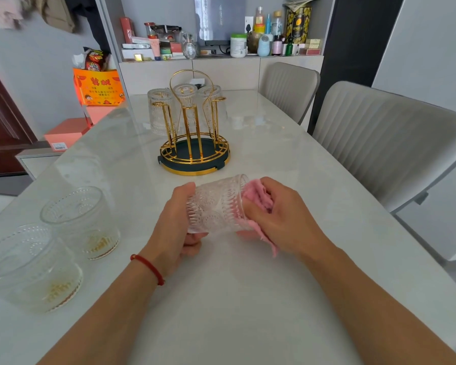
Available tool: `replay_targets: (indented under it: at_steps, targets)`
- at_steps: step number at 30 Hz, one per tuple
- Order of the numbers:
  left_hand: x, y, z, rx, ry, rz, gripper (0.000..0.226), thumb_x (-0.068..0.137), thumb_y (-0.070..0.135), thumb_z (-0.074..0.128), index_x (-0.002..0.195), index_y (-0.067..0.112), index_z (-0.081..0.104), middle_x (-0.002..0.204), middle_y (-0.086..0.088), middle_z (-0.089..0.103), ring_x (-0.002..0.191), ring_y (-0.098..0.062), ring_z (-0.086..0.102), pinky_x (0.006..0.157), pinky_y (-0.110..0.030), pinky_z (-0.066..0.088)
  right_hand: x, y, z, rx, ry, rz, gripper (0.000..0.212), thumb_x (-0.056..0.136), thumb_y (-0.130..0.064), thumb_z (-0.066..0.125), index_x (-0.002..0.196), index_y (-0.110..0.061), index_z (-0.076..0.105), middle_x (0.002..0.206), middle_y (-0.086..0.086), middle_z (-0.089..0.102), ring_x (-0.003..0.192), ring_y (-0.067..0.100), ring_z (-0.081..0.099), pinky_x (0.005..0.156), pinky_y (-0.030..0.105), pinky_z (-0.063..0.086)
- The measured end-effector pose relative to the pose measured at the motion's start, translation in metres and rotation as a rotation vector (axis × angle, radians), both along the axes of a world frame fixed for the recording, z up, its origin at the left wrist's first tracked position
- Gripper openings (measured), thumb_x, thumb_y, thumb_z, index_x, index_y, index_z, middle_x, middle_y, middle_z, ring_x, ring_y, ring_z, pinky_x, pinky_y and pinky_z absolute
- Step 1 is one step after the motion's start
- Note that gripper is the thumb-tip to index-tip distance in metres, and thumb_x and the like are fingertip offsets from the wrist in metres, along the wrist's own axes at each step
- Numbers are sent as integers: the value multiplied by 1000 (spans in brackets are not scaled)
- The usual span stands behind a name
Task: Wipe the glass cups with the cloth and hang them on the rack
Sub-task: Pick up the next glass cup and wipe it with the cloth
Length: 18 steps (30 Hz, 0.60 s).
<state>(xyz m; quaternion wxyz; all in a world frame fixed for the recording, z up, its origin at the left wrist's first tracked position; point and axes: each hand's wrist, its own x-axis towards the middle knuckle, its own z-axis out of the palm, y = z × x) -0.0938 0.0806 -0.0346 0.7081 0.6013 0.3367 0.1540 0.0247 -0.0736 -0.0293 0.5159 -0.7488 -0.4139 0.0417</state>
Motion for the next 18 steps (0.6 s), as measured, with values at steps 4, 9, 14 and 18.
replay_targets:
  at_steps: [4,9,14,18]
  targets:
    - [-10,8,7,-38,70,-263,47,96,58,33,71,20,44,53,-4,32,38,-14,20,45,-17,14,2,-3,1,43,-114,-10,18,89,-25,71,81,-14,60,66,-3,63,62,13,60,57,29,49]
    - [-2,-2,1,-79,-34,-132,61,96,73,34,81,17,55,57,-6,43,44,-15,25,43,-21,21,0,7,-3,104,68,-106,22,91,-28,70,72,-19,60,63,-8,62,57,6,57,57,24,48]
    - [-4,3,6,-6,41,-100,47,98,59,38,71,20,42,49,0,37,38,-12,24,46,-17,13,0,-1,-3,25,-64,-4,20,89,-30,71,84,-14,60,69,-7,65,62,8,60,59,23,49]
    - [-12,11,7,-17,114,-302,51,97,64,32,78,19,46,55,-5,32,43,-15,19,45,-19,13,1,-2,-1,52,-193,-11,17,92,-29,70,87,-15,61,68,-8,66,62,11,64,56,26,50]
